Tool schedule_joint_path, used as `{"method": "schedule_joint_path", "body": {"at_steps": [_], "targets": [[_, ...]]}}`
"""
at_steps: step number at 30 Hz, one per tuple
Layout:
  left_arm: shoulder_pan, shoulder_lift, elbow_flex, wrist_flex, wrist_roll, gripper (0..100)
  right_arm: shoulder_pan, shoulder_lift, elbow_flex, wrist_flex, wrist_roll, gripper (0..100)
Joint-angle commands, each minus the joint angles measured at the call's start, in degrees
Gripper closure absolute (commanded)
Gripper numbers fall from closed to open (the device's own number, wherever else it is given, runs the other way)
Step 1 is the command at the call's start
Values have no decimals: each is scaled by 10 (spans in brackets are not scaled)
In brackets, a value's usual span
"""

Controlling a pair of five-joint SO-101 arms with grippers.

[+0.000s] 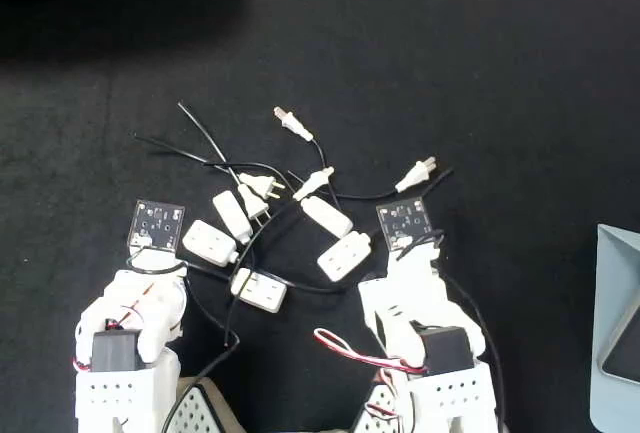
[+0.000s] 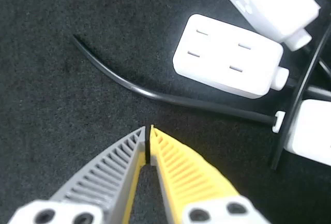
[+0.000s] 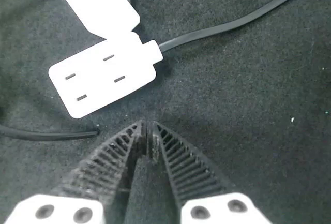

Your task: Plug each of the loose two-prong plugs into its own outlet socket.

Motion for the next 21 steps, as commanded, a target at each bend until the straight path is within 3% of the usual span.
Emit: {"method": "schedule_joint_path", "body": {"at_steps": [1, 21], "targets": [[2, 0, 11, 3, 4, 970, 4, -37, -1, 2, -1, 984], [41, -2, 7, 4, 2, 967, 2, -37, -1, 2, -3, 985]]}}
